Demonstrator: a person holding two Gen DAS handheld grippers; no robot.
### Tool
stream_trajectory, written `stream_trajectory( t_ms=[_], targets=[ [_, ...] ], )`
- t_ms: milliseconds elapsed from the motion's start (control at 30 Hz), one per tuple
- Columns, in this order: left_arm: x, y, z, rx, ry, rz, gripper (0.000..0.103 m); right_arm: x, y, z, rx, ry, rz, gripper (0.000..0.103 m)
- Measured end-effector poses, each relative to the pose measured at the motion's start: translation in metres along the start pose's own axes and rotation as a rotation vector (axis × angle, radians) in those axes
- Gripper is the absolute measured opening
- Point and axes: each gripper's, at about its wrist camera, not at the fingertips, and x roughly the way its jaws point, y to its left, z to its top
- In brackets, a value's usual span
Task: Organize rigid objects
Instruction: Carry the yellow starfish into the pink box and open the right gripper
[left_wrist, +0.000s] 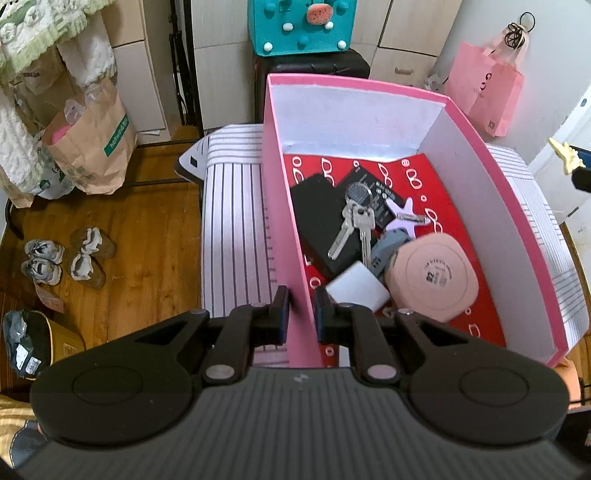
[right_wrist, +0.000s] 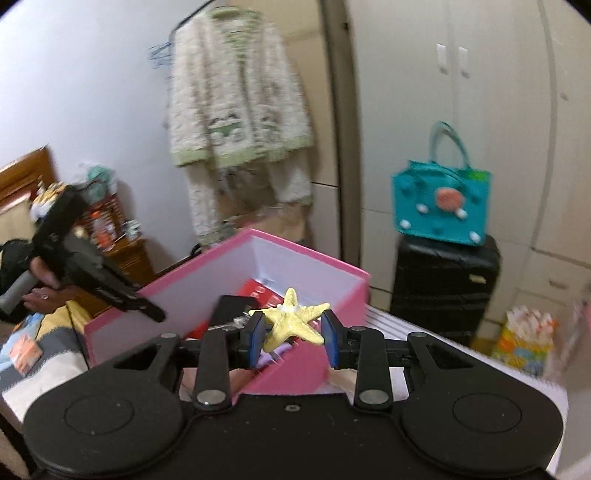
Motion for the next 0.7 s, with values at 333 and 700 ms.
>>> stream_trajectory(
  t_ms=[333, 700],
  targets=[
    [0.008, -0.003, 0.018, 0.037, 0.012, 0.026, 0.012, 0.084, 0.022, 0.032, -0.187, 0.112, 0.021, 0.038],
    [0.008, -0.007, 0.017, 0.033, 0.010, 0.045, 0.011, 0.165, 0.036, 0.029, -0.456, 0.384, -0.057, 0.038]
  ],
)
